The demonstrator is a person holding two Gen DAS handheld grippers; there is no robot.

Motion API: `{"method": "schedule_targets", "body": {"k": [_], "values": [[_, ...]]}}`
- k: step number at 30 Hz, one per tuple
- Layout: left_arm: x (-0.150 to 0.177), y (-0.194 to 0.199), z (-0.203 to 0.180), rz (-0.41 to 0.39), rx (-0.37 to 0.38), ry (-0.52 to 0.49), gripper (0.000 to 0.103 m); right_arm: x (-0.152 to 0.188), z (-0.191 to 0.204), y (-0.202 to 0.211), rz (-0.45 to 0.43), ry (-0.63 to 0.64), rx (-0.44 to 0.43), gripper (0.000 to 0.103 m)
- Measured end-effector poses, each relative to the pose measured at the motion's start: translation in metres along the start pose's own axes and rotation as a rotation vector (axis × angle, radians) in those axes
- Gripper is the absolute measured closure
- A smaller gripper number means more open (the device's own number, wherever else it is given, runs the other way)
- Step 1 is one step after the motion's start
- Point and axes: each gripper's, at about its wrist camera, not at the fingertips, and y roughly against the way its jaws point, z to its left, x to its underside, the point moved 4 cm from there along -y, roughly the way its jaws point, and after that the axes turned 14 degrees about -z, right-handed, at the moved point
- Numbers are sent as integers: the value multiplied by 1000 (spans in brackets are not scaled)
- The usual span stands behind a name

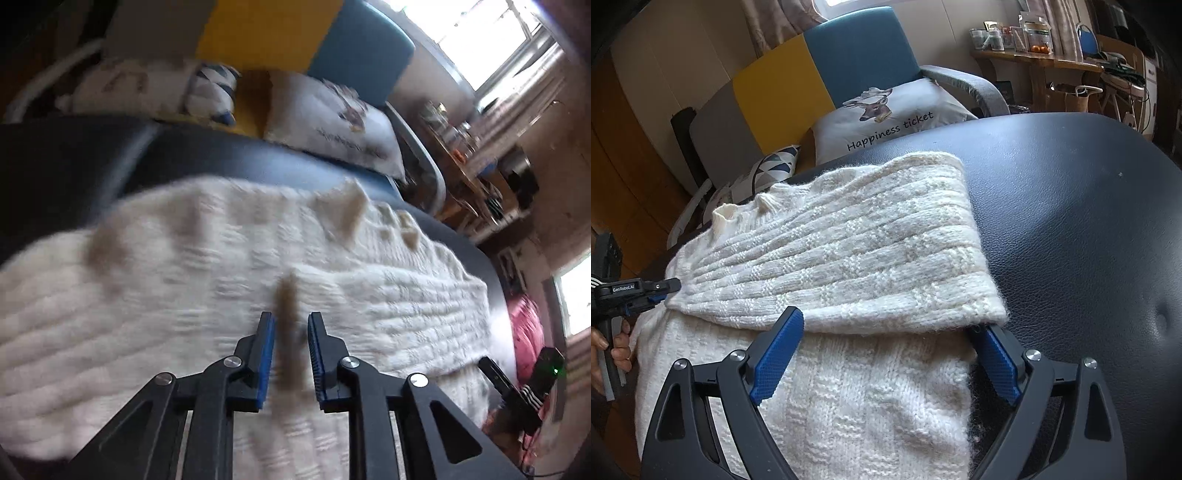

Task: Fold clothes
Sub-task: 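Lower the cuff onto the sweater body and open the left tool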

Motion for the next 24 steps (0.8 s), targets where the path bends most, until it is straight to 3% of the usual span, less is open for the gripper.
{"method": "schedule_targets", "body": {"k": [5,7,10,12,17,23,24], "values": [[-6,23,-14,-68,148,61,77,0,1,0,-4,-3,-1,11],[-6,20,-29,-71,181,42,64,0,2,-1,-2,3,3,11],[0,-10,-43,-32,89,-34,61,1,4,-2,2,17,14,11],[2,-28,-39,5,-28,-62,65,1,6,-3,8,29,19,10],[4,-28,-42,-31,-47,-88,63,5,15,-10,40,92,32,0],[4,0,-40,-109,-55,-100,63,9,23,-16,66,155,80,0],[8,-1,-37,-92,-95,-128,63,8,22,-14,68,150,65,0]]}}
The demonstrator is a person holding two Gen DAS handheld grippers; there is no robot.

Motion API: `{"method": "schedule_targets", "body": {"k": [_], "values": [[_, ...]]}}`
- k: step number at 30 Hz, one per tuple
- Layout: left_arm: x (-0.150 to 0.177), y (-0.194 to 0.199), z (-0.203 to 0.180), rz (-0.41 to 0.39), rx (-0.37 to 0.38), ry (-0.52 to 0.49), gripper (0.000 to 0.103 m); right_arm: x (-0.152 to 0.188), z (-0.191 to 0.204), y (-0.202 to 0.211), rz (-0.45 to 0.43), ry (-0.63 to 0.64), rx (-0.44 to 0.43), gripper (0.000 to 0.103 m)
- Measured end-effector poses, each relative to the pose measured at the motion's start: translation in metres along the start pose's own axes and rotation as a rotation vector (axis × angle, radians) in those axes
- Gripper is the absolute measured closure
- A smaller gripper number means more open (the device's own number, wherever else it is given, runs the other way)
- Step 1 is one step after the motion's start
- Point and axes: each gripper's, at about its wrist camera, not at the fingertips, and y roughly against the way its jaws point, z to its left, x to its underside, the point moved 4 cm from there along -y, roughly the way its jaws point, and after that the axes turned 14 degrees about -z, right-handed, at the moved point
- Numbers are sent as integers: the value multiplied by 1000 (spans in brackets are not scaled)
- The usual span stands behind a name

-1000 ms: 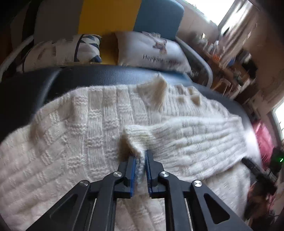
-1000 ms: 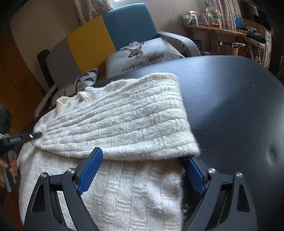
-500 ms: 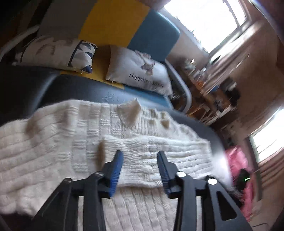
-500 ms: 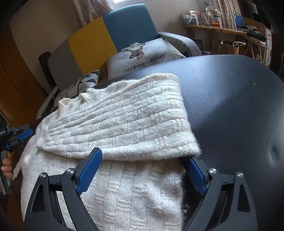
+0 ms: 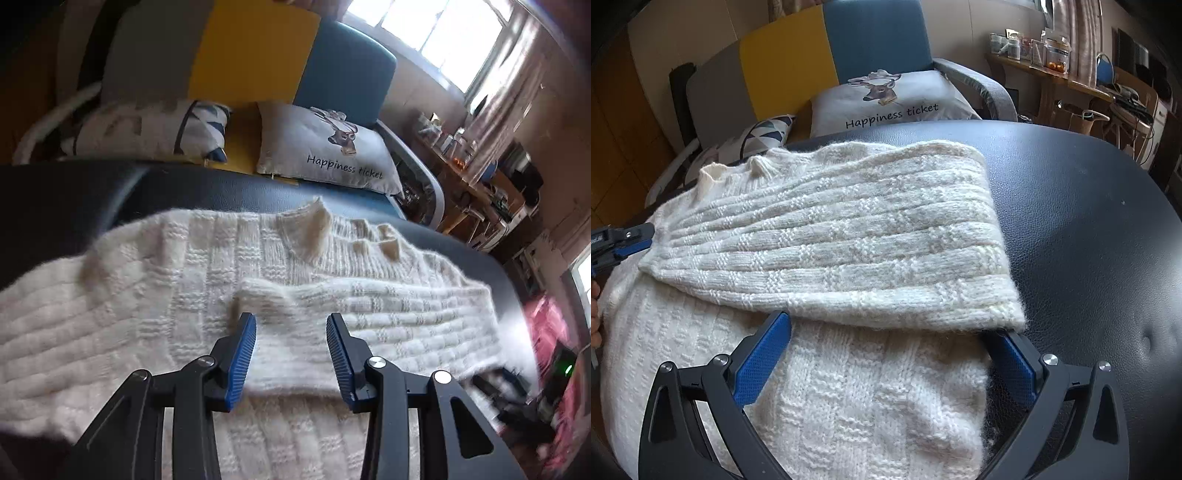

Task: Fold clothes

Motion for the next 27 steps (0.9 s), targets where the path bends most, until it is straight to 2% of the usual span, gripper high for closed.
{"method": "schedule_targets", "body": {"k": [1,3,5,8,11,14,16,18,20,23,25,26,27], "values": [[4,-1,2,18,-35,-29,63,-1,-1,2,2,-3,-20,0],[16,-7,11,75,-52,-26,63,-2,-4,7,9,-2,-51,0],[12,1,11,33,-17,-1,63,-6,-8,19,7,-33,-95,0],[4,15,9,-8,41,39,63,-18,-11,49,-59,-49,-152,0],[1,18,-8,-41,86,-43,63,-29,-6,67,-118,-43,-208,0],[8,4,-11,-1,39,-86,63,-27,-4,49,-93,-37,-195,0],[13,-5,-8,25,7,-95,63,-16,-9,26,-36,-71,-180,0],[13,-1,-8,19,11,-81,63,-8,-20,17,-23,-121,-165,0],[11,8,-8,9,44,-31,64,-8,-22,25,-39,-152,-189,0],[13,14,-34,48,279,99,64,-3,-20,52,-73,-216,-298,0],[20,12,-65,109,449,172,64,3,-25,64,-94,-331,-379,0],[25,8,-84,146,508,209,63,5,-31,67,-114,-401,-408,0],[30,3,-102,183,566,246,63,6,-42,67,-147,-535,-463,0]]}}
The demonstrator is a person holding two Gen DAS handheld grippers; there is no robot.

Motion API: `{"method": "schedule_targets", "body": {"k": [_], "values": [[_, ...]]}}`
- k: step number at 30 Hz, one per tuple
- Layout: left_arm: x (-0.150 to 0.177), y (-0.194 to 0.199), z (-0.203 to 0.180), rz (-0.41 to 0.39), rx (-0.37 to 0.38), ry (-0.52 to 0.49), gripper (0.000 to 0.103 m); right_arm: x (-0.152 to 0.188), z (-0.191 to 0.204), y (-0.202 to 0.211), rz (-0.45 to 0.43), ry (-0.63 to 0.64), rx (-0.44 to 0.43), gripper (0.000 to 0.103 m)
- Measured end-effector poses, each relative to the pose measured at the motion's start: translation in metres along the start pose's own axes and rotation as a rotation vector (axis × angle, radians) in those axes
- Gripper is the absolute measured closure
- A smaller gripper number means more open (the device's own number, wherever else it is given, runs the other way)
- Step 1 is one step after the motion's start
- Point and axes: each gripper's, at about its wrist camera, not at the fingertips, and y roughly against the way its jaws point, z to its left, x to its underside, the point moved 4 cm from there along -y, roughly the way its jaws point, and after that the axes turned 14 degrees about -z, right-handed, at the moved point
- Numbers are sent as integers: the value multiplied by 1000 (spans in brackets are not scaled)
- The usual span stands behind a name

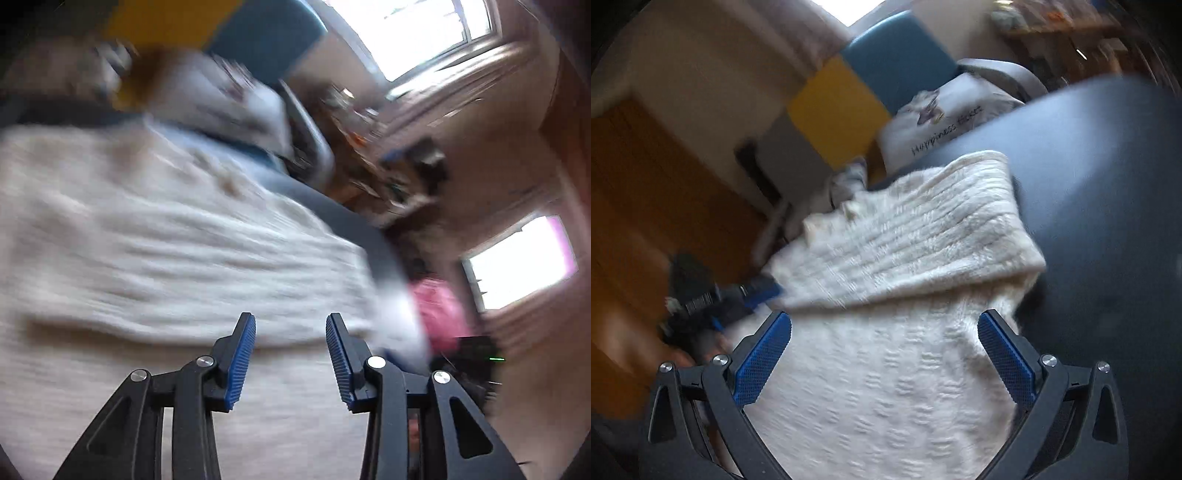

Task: Fold clothes

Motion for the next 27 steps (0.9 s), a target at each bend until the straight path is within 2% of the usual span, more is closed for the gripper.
{"method": "schedule_targets", "body": {"k": [1,3,5,8,10,13,18,21,22,24,27], "values": [[7,-14,-6,31,30,44,63,-5,-9,2,-36,-126,-49,0],[21,-41,-17,91,89,130,63,-12,-26,1,-85,-265,-53,0],[36,-65,-25,134,84,152,63,-20,-43,0,-133,-389,-42,0],[57,-87,-33,183,53,146,63,-22,-46,-3,-134,-406,-11,0],[63,-95,-38,185,40,147,63,-23,-47,-5,-130,-404,11,0],[61,-102,-43,151,26,165,63,-30,-52,-7,-168,-430,8,0],[52,-109,-32,80,-10,288,64,-38,-59,-4,-245,-477,-12,0],[49,-103,-27,-42,-49,292,69,-43,-55,-4,-275,-449,-4,0],[47,-102,-24,-61,-60,299,71,-44,-54,-4,-285,-439,-2,0],[45,-99,-18,-99,-80,312,73,-45,-55,-5,-288,-441,-13,0],[46,-107,-15,-91,-90,296,76,-43,-54,-6,-259,-462,-26,0]]}}
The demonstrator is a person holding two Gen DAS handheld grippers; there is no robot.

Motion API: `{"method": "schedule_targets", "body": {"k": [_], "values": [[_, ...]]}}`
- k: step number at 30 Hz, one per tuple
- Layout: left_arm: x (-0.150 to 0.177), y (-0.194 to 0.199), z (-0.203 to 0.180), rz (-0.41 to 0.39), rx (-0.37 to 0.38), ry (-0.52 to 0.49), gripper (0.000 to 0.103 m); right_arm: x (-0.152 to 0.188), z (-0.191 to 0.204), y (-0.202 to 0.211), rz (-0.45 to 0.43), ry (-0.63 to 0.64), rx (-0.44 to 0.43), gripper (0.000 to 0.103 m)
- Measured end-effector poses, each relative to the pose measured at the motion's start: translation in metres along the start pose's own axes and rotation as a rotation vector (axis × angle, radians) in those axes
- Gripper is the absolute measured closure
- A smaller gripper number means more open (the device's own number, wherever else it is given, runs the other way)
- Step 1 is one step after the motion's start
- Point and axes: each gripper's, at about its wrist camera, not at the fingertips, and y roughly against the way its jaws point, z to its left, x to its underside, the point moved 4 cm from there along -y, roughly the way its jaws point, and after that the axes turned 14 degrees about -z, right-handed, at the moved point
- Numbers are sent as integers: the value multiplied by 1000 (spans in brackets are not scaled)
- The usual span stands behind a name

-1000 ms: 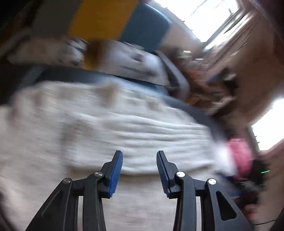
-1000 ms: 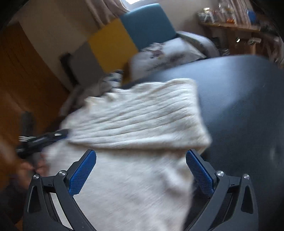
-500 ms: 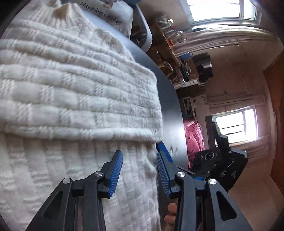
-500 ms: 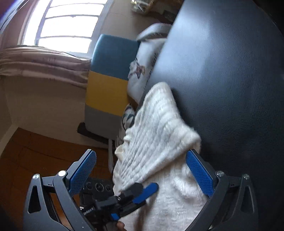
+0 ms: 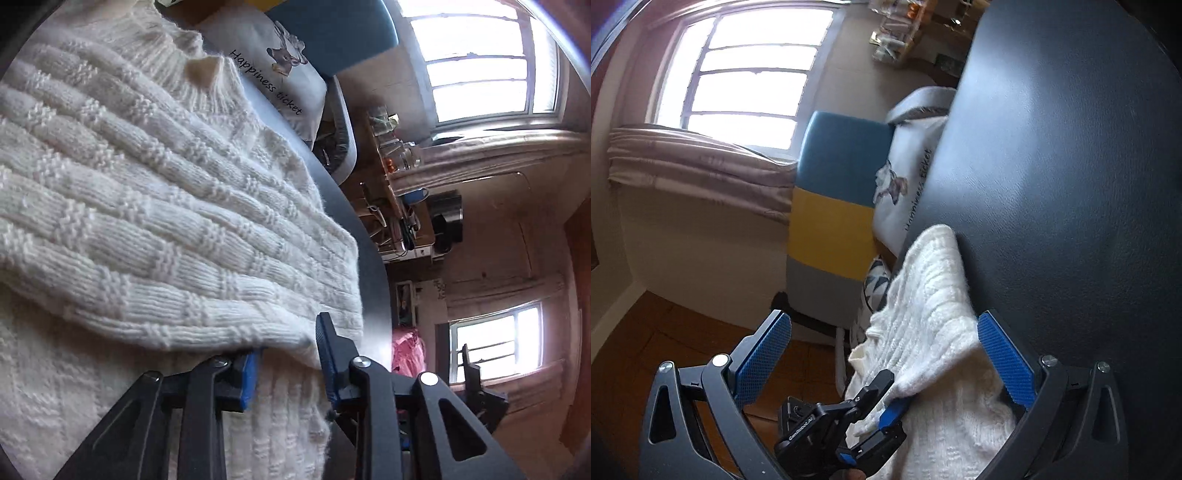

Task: Fold clothes

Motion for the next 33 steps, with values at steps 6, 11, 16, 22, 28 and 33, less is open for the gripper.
{"method": "schedule_targets", "body": {"k": [6,11,16,22,28,33], "values": [[-5,0,3,11,25,6,76,20,2,7,76,-25,-6,0],[-13,11,12,8,-7,-25,80,17,1,-22,68,-24,43,0],[-14,9,20,24,-58,-66,95,6,-5,-26,-11,-13,116,0],[-15,21,20,64,-33,-86,82,12,-1,-26,-2,69,144,0],[-49,96,35,24,11,-143,76,21,6,2,83,153,165,0],[-117,179,96,-155,-156,-136,73,57,28,26,207,372,134,0]]}}
